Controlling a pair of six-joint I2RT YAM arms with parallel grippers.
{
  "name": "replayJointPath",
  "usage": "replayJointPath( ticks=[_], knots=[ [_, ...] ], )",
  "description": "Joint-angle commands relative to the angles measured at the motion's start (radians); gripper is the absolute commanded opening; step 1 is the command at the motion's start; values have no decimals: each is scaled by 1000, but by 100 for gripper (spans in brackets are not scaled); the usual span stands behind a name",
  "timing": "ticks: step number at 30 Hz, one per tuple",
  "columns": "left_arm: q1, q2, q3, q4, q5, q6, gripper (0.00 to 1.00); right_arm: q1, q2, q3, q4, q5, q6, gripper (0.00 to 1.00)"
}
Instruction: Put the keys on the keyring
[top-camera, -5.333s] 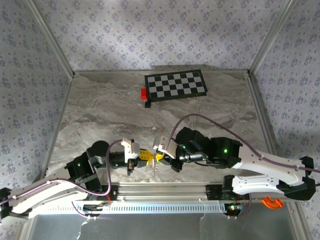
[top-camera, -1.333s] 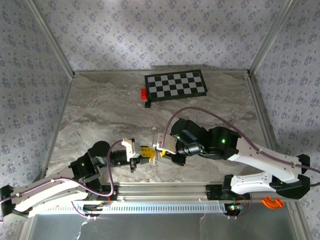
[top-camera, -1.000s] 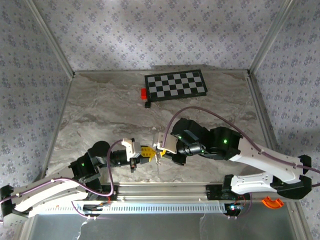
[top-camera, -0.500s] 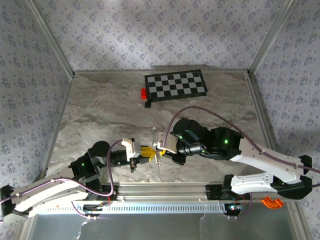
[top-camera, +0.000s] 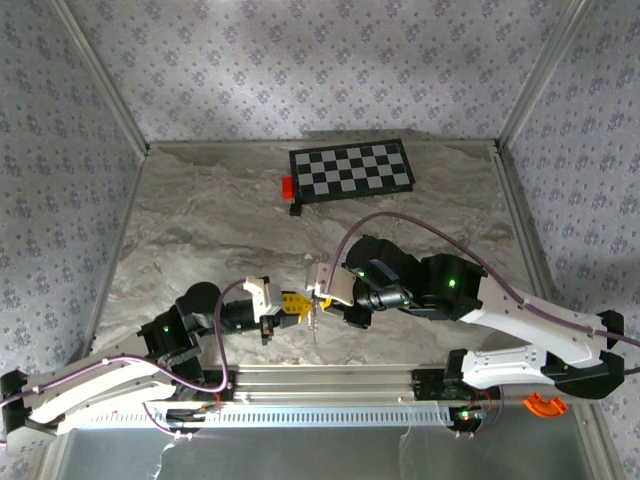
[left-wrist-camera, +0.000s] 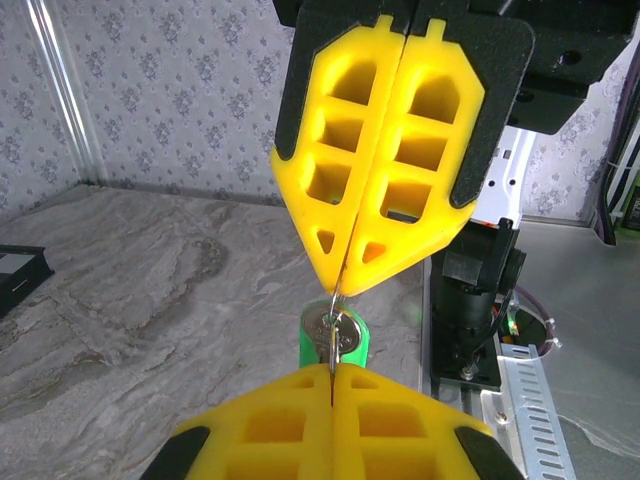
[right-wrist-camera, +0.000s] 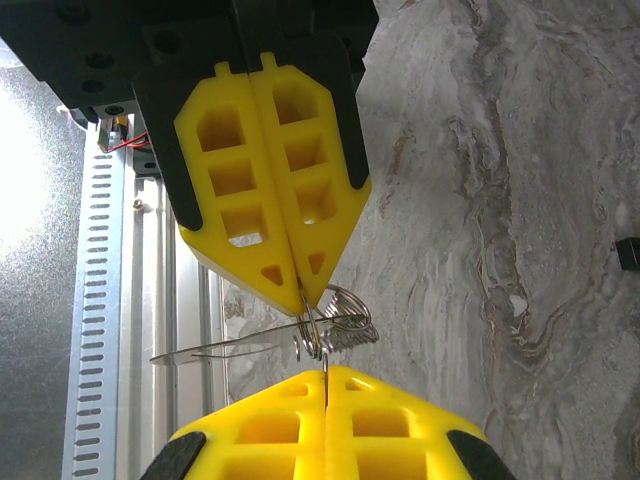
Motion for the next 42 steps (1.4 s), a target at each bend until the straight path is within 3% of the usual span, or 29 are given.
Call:
replayJointPath(
  ticks=[1,42],
  knots=[
    [-6,-9,6,56,10,-9,0,-5,-11,-5,22,9,-6,0],
    [-6,-1,8,56,7,-8,0,-29,-49,-65,49,-69,43,0]
  ],
)
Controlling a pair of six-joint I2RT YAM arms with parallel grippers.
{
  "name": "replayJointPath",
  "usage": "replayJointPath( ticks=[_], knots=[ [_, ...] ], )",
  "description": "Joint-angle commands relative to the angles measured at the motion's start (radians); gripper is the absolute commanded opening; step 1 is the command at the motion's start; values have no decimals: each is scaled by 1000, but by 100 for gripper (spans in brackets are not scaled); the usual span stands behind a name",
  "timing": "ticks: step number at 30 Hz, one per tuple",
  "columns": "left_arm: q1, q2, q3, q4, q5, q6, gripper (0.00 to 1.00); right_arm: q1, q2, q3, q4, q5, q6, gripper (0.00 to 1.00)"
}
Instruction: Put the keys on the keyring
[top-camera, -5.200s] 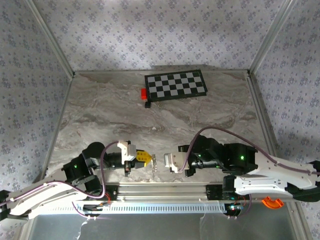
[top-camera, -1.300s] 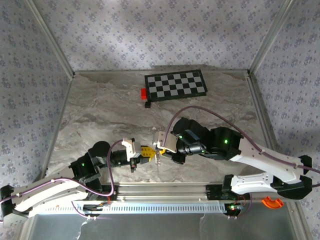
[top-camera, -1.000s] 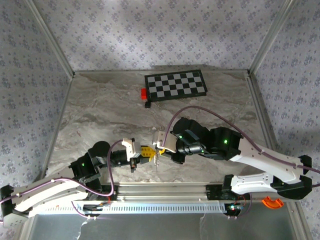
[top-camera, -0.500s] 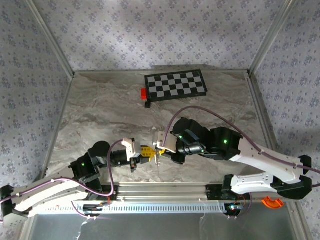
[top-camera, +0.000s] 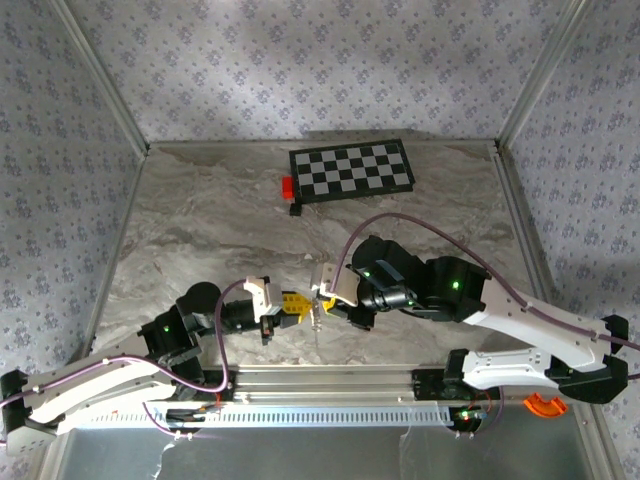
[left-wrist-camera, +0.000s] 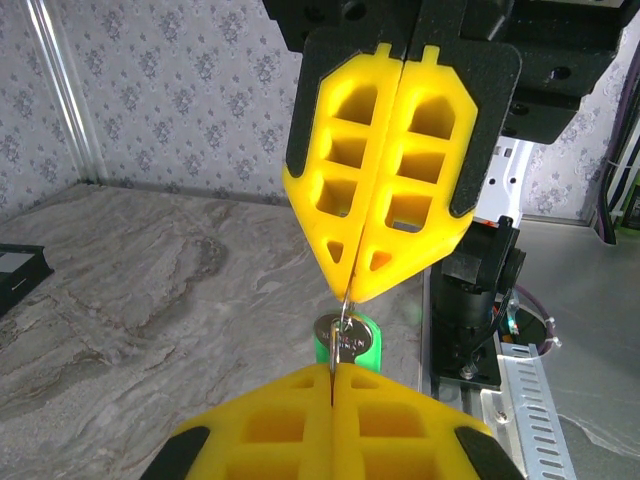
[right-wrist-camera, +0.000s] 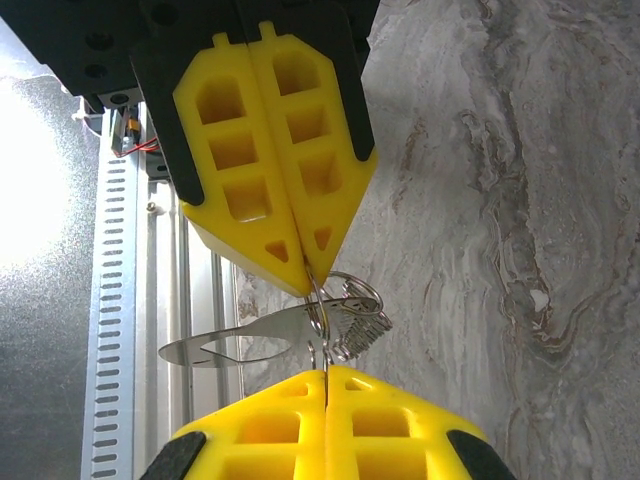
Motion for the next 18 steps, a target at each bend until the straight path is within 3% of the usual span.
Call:
replayJointPath(
  ticks=[1,18],
  knots=[
    [-6,-2,8,56,6,-6,0,-5,-12,-9,27,-25,20,0],
    [-6,-4,8,54,8,-5,0,-12,-1,-21,74,-23,18,0]
  ],
)
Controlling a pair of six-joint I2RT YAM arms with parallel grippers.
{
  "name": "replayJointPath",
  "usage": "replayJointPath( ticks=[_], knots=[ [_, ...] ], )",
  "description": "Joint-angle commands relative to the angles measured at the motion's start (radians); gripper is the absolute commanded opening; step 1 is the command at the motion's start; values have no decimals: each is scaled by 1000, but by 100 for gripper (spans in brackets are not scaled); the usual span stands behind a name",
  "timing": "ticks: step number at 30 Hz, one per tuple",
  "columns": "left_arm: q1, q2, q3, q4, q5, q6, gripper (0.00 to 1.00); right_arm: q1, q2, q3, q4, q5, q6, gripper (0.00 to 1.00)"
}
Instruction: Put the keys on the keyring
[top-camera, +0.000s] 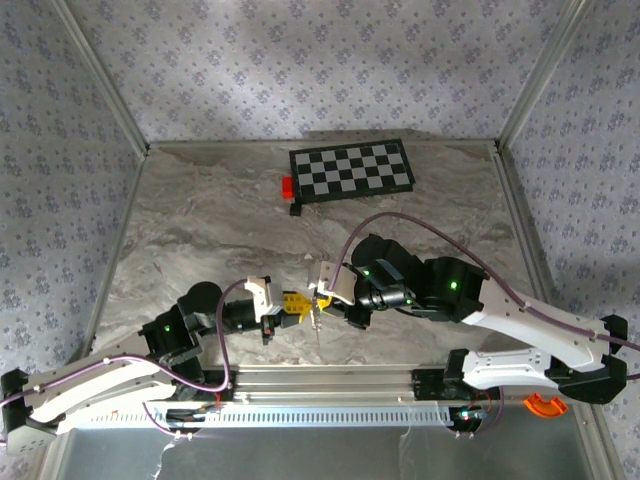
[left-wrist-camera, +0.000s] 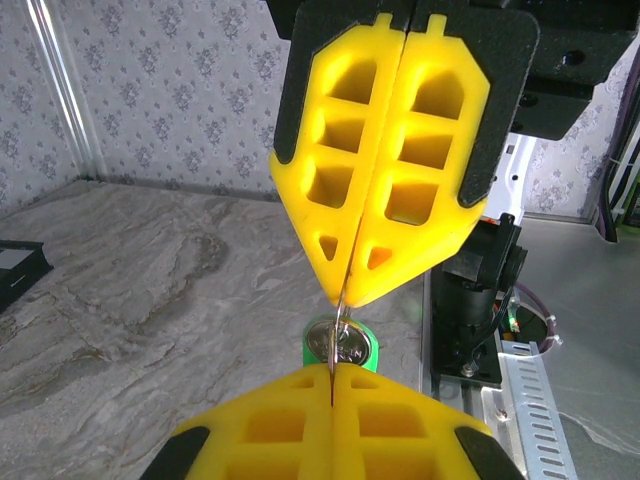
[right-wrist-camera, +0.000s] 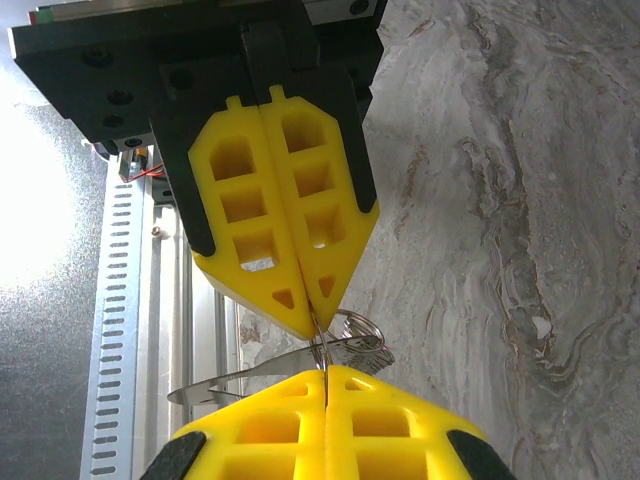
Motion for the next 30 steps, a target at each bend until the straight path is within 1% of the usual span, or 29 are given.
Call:
replayJointPath(
  ticks=[1,21,30],
  knots=[
    [-4,-14,9,53,6,-5,0,-7,-2,-8,15,5,17,0],
    [-6,-16,7,55,3,-6,0,-6,-49,-28,22,10,36,0],
    [-5,-19,7,49,5,-7,0,-6,-37,-39,29,11,32,0]
  ],
)
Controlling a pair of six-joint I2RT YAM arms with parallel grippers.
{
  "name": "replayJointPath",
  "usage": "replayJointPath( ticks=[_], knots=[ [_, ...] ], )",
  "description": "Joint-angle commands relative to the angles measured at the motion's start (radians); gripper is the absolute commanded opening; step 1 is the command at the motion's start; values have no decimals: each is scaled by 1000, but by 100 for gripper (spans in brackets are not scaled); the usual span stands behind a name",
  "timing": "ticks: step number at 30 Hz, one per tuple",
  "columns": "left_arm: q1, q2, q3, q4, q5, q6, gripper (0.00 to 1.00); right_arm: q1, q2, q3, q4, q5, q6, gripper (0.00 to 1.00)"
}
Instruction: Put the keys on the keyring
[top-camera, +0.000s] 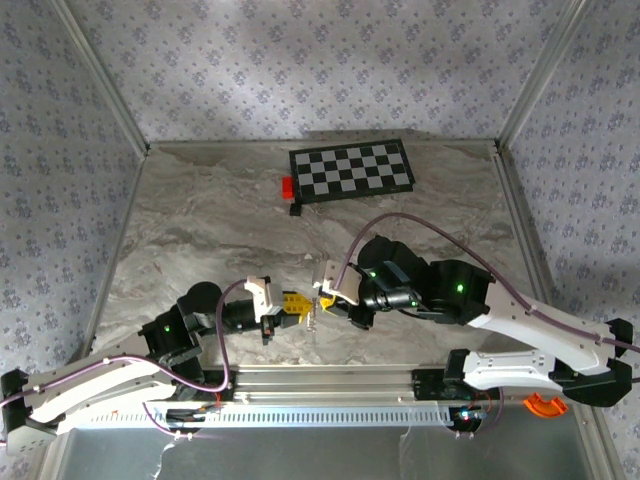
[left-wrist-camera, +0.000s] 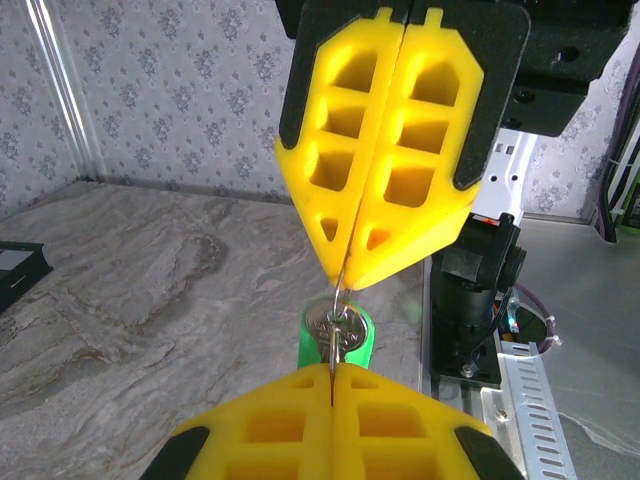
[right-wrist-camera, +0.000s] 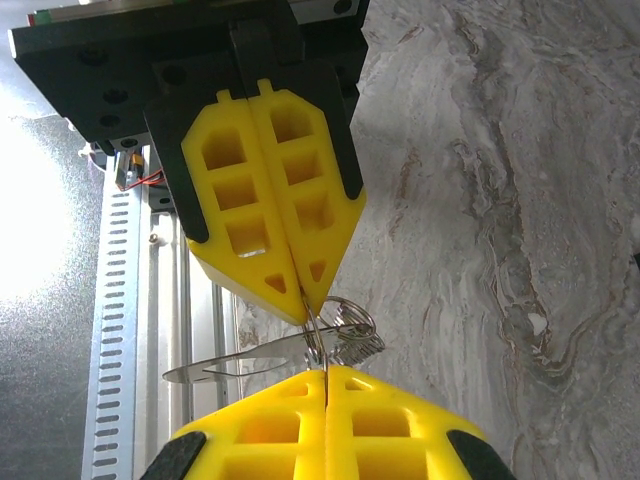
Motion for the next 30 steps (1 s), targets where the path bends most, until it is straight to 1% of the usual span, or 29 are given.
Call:
replayJointPath(
  ticks=[1,18,30],
  knots=[
    [-5,-17,7,50,5,-8,0,-4,0,-7,8,3,11,0],
    [-6,-20,7,53,7,-3,0,-9,11,-7,22,-32,13,0],
    [-6,-27,8,45,6,-1,0,-12,15,-4,34,-27,6,0]
  ],
)
